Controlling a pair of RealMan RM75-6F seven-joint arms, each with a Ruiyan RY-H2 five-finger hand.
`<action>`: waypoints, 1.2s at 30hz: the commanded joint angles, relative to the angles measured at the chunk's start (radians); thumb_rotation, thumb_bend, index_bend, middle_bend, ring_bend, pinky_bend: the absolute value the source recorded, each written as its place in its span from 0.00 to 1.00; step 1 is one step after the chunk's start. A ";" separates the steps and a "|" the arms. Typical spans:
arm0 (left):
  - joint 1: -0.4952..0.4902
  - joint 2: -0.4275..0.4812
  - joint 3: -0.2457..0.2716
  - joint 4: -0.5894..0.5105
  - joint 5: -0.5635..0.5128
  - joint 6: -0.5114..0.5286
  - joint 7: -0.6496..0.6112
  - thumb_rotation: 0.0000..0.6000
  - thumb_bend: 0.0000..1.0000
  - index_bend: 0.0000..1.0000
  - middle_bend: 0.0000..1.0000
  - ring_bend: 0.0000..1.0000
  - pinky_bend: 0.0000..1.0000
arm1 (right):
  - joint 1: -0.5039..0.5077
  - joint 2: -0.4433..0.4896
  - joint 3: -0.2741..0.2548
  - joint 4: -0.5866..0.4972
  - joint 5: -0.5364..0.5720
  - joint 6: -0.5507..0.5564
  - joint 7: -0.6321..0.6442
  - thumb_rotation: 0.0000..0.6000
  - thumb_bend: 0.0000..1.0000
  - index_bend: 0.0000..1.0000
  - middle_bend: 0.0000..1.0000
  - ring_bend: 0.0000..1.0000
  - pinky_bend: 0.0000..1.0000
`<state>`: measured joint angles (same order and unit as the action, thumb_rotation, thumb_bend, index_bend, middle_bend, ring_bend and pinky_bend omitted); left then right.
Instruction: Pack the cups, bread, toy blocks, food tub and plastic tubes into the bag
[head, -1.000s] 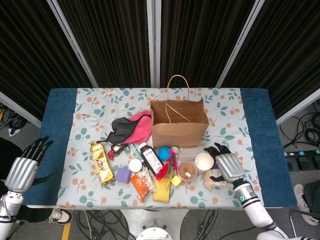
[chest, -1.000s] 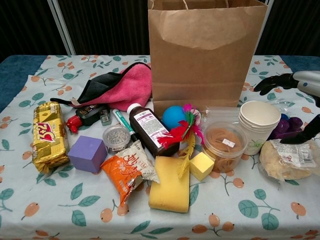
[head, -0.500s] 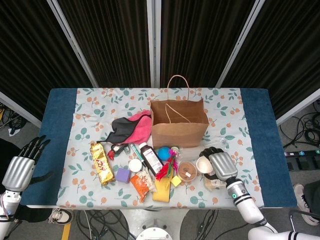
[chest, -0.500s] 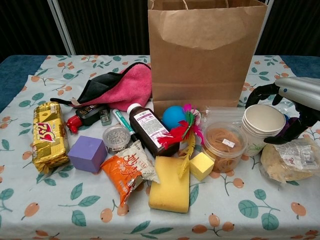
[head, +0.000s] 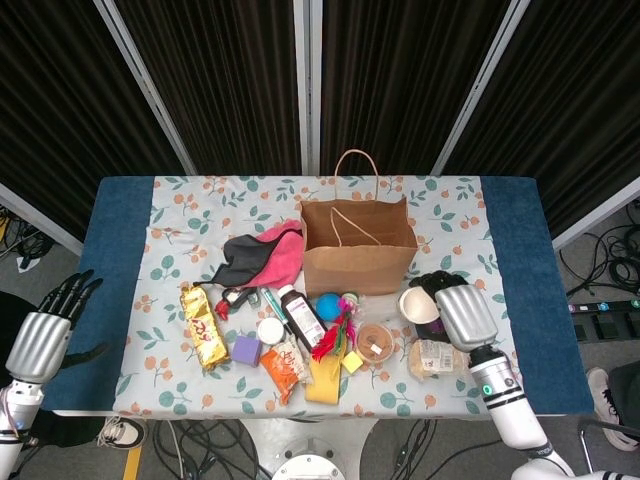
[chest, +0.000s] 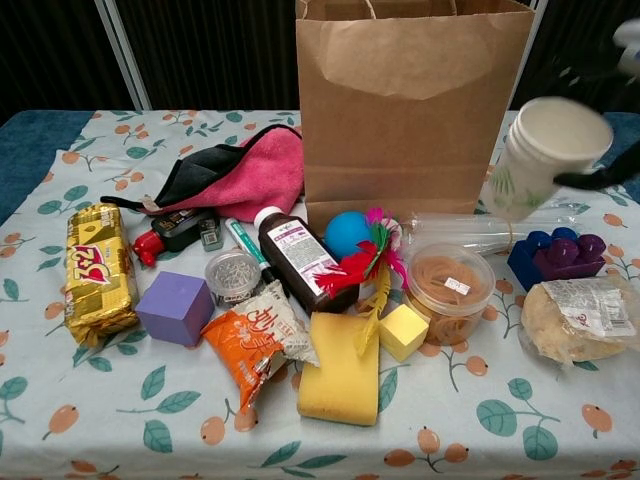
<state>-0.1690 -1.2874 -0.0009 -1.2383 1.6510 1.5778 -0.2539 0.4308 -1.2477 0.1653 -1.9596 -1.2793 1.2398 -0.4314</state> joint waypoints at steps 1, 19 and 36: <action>-0.001 0.001 0.002 -0.002 0.000 -0.004 0.000 1.00 0.03 0.13 0.15 0.08 0.20 | -0.018 0.098 0.064 -0.093 -0.058 0.075 0.041 1.00 0.14 0.45 0.32 0.25 0.34; -0.027 0.013 -0.018 -0.007 -0.018 -0.033 -0.005 1.00 0.03 0.13 0.16 0.08 0.20 | 0.190 0.058 0.267 -0.037 0.140 0.020 0.023 1.00 0.16 0.45 0.32 0.25 0.34; -0.026 0.008 -0.016 0.006 -0.020 -0.031 -0.015 1.00 0.03 0.13 0.15 0.08 0.20 | 0.219 0.049 0.263 -0.033 0.165 0.036 0.088 1.00 0.00 0.00 0.00 0.00 0.00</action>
<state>-0.1950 -1.2794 -0.0170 -1.2318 1.6300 1.5466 -0.2690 0.6675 -1.2162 0.4328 -1.9804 -1.0981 1.2591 -0.3595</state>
